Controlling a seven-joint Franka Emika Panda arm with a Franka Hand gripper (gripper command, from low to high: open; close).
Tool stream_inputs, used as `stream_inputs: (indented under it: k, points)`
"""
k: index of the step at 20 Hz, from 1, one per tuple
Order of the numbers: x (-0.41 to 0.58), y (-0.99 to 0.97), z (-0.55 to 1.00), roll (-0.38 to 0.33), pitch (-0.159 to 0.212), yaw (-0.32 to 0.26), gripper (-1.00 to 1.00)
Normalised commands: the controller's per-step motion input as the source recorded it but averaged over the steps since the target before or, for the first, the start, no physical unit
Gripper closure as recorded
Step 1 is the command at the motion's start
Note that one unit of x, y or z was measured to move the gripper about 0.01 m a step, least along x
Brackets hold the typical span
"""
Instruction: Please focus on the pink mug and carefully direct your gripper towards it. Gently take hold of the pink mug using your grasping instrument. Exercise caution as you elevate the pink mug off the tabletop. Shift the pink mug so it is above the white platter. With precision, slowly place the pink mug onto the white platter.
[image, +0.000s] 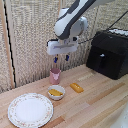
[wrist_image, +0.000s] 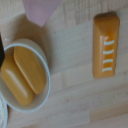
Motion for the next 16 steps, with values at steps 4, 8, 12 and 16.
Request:
stream_inputs:
  k: [4,8,12,16]
  points:
    - [0.428,-0.29,-0.27,0.0,0.004,0.015,-1.0]
    - [0.344,-0.25,-0.22,0.0,0.005,0.043,-1.0]
    - [0.236,-0.24,-0.21,0.0,0.05,0.035,-1.0]
    - [0.307,-0.29,-0.26,0.0,0.016,0.06,-1.0]
